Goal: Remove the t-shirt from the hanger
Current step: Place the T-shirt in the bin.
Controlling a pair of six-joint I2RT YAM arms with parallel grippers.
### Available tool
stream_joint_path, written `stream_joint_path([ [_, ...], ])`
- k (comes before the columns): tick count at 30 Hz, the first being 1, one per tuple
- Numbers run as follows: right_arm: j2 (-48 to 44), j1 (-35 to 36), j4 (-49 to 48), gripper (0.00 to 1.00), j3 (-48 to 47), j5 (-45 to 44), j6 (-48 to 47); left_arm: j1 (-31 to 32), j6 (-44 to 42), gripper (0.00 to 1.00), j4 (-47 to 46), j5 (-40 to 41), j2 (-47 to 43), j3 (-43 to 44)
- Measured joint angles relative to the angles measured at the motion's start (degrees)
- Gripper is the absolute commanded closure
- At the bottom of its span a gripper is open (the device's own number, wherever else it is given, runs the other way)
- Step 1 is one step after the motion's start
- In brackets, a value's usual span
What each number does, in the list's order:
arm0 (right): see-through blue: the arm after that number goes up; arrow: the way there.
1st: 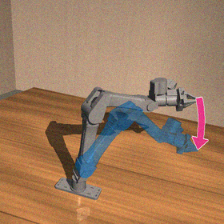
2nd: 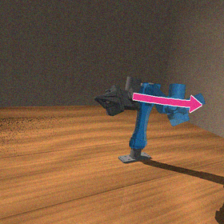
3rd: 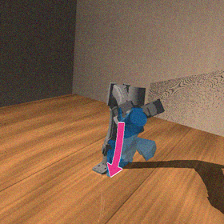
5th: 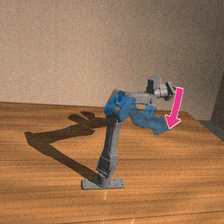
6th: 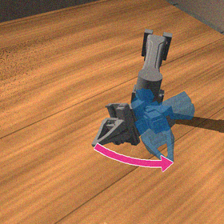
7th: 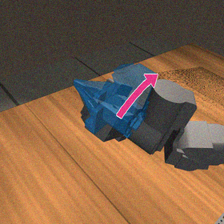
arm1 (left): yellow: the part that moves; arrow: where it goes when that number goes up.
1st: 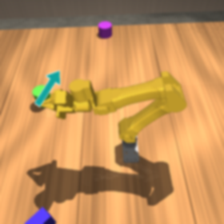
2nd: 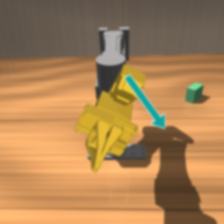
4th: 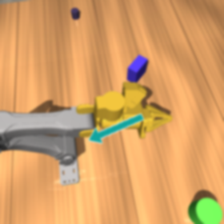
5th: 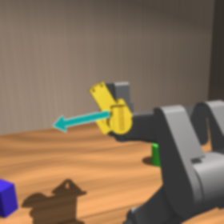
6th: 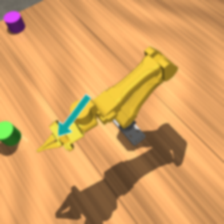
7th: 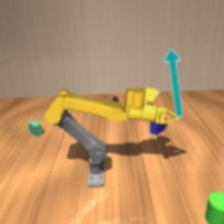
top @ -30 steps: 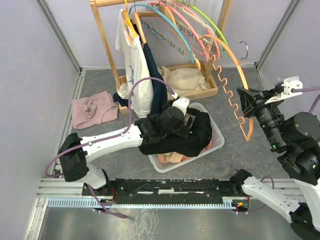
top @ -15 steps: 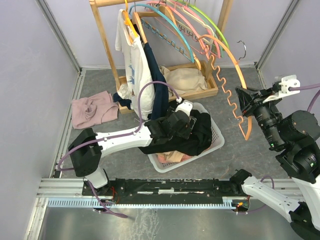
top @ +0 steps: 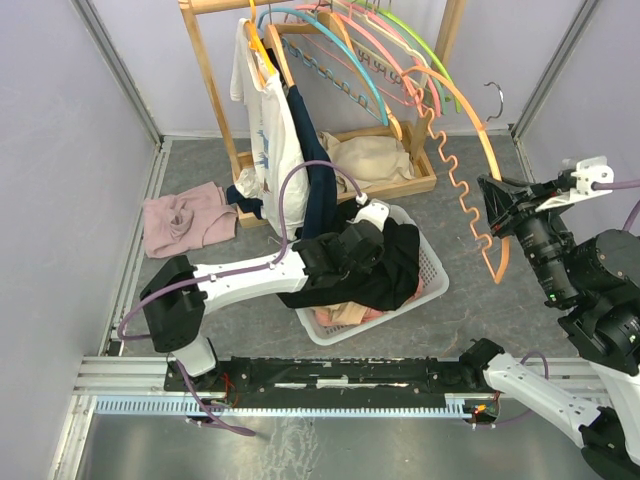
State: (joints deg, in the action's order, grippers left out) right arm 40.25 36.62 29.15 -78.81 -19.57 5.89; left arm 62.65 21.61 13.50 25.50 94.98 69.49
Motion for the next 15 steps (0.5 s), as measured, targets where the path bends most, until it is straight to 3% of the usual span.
stream_joint_path([
  [6,-1.4,0.0,0.0,0.99,0.2,0.0,0.2,2.6,-4.9,0.97,6.8,3.2,-2.4,9.4],
  [15,-2.3,0.0,0.1,0.99,0.3,-0.3,0.2,9.5,-15.5,0.97,10.5,11.6,-4.9,33.3],
])
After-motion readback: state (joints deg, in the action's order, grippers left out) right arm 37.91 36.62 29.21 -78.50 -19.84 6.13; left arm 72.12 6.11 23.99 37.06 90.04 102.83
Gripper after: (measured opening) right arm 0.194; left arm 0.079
